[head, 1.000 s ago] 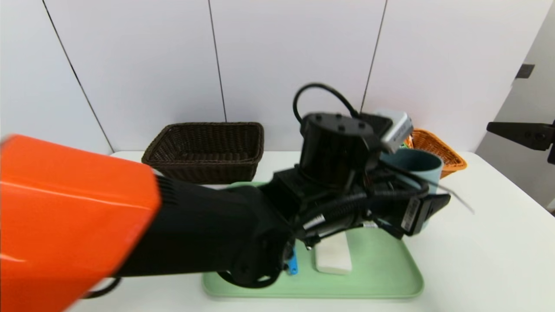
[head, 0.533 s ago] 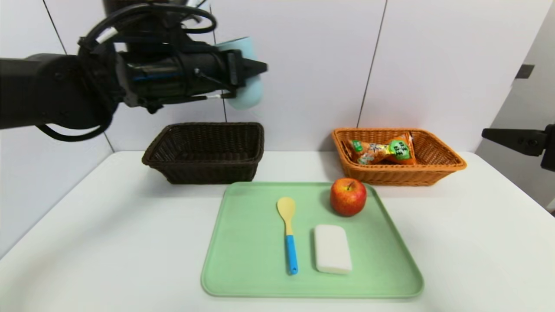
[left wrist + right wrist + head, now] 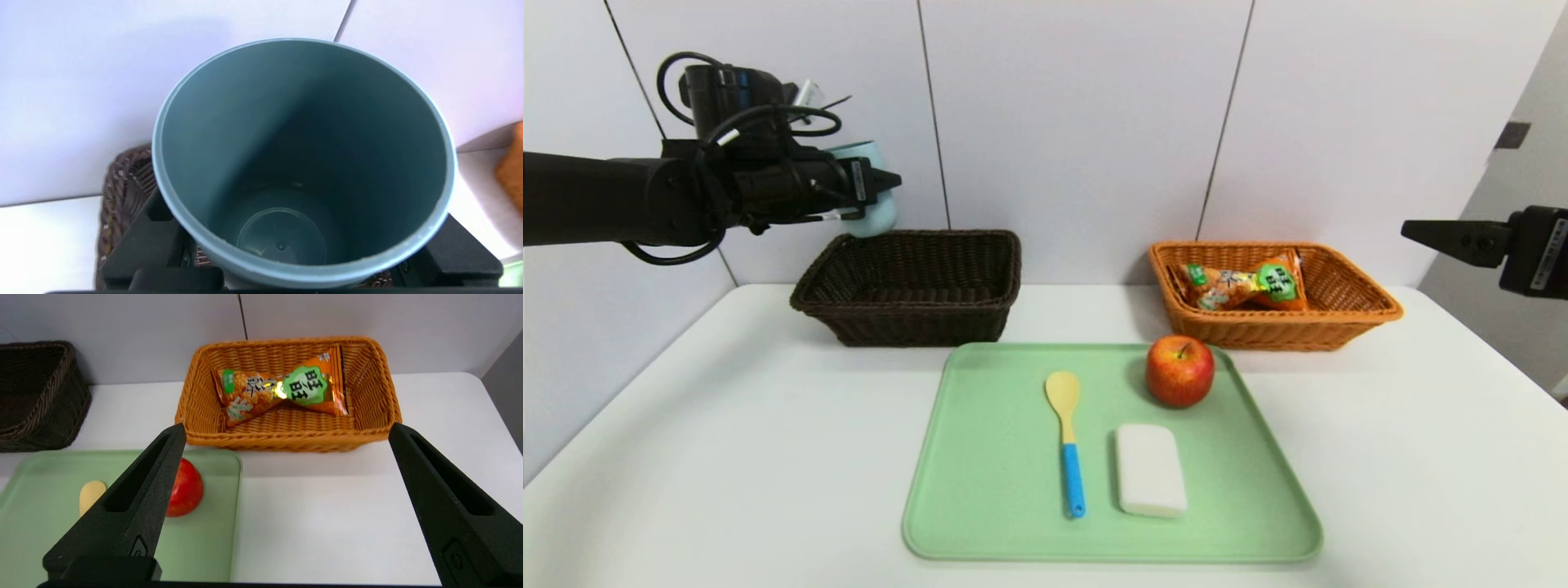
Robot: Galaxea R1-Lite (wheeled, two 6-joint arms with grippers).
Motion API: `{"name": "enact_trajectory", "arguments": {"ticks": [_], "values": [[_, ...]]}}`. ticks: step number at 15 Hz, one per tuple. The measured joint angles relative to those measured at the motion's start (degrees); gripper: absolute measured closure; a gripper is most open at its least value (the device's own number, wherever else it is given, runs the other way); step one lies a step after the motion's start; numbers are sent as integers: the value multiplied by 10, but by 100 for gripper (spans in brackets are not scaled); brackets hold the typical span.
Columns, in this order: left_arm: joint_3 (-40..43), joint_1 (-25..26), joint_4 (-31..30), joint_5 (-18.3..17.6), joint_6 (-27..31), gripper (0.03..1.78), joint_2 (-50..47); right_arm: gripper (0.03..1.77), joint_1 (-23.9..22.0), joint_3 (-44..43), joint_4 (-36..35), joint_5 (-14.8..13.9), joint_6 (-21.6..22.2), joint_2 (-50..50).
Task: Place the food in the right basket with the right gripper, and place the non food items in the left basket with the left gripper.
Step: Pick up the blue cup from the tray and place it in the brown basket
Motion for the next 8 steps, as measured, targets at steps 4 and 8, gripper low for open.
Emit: {"name": "enact_trajectory", "arguments": {"ticks": [4,8], "values": [[-1,10,1,0,2,63,36,9,6,-1,-10,46,-22,16],[13,10,1,-1,8,63,55,9,6,1,-10,42,-22,23]]}}
